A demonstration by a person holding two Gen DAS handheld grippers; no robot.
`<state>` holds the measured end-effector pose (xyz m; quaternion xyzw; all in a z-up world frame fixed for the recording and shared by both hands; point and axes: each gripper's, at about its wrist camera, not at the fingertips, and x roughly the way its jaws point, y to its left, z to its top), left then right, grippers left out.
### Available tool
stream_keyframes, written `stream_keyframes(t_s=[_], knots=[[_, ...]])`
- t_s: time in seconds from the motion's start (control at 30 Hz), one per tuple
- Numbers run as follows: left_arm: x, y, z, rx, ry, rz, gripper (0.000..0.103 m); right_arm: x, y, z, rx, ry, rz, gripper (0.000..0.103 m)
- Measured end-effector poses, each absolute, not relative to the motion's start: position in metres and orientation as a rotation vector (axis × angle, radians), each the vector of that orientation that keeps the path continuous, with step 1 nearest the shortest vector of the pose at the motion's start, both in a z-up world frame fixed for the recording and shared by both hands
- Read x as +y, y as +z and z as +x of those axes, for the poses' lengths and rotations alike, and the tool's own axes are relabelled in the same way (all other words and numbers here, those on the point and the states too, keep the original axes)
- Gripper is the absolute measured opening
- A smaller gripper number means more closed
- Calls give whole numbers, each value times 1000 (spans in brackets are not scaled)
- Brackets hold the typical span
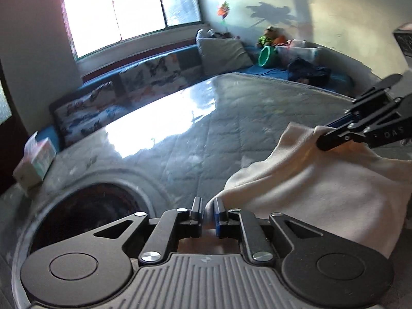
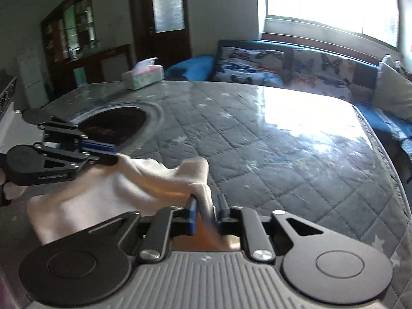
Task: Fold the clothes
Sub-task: 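Lift the held end with the right gripper and fold it over the body, then lower the folded end onto the sweatshirt and open the right gripper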
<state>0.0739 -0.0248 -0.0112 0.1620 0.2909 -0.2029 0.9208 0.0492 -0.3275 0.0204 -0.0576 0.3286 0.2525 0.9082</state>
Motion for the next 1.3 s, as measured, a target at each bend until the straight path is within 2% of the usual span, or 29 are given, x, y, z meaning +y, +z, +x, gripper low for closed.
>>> stream_keyframes(t_s=[0.07,0.3,0.5,0.8,0.9,1.3], knots=[[-20,-10,71,586,-384,332,14,-331,21,48,670,500,-110,23],[-9,14,42,569,-380,224,13,-330,37,41,626,531,-67,22],[-19,9,25,615,-449,169,14,-301,27,53,667,603,-54,22],[-7,-9,29,664,-415,153,14,-292,3,63,700,577,-43,23],[-5,-5,33,663,-416,128,14,-297,6,61,685,570,-16,26],[6,-12,64,682,-367,61,14,-339,10,47,671,482,73,26]])
